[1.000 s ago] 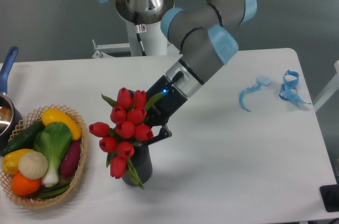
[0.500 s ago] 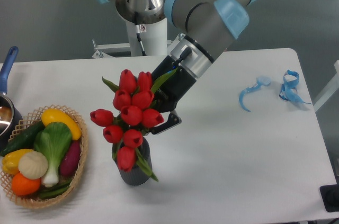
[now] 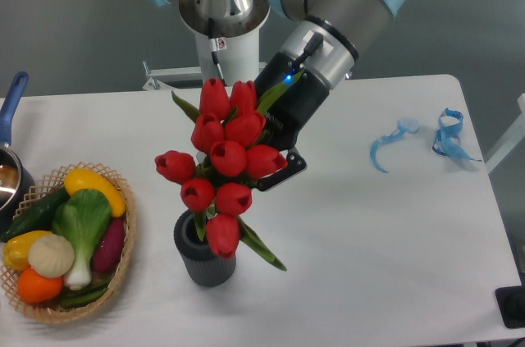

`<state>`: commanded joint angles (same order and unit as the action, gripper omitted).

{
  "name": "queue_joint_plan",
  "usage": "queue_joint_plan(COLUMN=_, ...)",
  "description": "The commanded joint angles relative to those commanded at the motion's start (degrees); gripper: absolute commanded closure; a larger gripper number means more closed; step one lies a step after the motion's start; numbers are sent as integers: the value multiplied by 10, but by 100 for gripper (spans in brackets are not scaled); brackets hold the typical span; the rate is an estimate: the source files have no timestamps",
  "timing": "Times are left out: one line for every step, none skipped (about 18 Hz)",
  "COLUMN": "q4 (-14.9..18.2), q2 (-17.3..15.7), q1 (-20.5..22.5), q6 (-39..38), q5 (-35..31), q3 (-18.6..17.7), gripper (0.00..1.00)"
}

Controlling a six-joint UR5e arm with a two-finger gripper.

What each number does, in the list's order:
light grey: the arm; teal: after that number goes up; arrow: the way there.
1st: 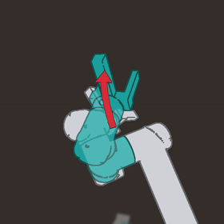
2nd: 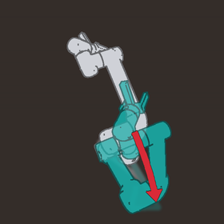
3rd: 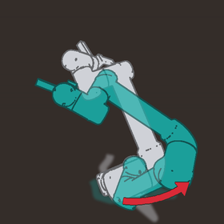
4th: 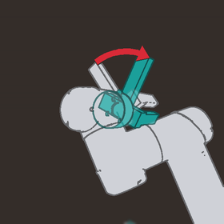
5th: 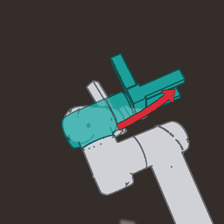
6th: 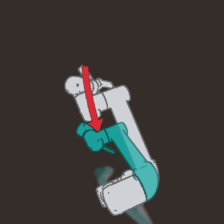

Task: Pick up the flowers from the vase
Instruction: 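Lift the tulips up out of the grey vase and carry them away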

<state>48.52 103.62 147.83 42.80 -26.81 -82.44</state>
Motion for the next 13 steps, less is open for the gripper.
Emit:
queue_joint_plan(q4=0, q2=1, q1=10, q6=0, q5=0, q3=0, gripper=54)
queue_joint_plan(q4=0, q2=1, q1=25, q6=3, q5=0, q3=-1, gripper=54)
queue_joint_plan(q4=-1, q2=1, q1=43, q6=8, q5=-1, q3=-3, gripper=54)
queue_joint_plan(q4=-1, q2=2, q1=61, q6=13, q5=-1, q3=-4, gripper=54)
queue_joint_plan(q4=-1, q2=4, q1=75, q6=23, q5=-1, q3=-4, gripper=54)
queue_joint_plan(q4=-1, q2=7, q1=84, q6=35, q5=-3, q3=-4, gripper=54)
queue_joint_plan(q4=-2, q2=10, q1=95, q6=47, q5=-5, q3=-4, gripper=54)
queue_joint_plan(q4=-3, q2=15, q1=106, q6=65, q5=-7, q3=-5, gripper=54)
queue_joint_plan(q4=-3, q2=22, q1=115, q6=83, q5=-8, q3=-5, gripper=54)
queue_joint_plan(q4=-3, q2=26, q1=122, q6=100, q5=-8, q3=-5, gripper=54)
queue_joint_plan(q4=-2, q2=26, q1=128, q6=109, q5=-8, q3=-5, gripper=54)
queue_joint_plan(q4=-2, q2=28, q1=133, q6=111, q5=-8, q3=-4, gripper=54)
queue_joint_plan(q4=-3, q2=29, q1=138, q6=112, q5=-8, q3=-5, gripper=54)
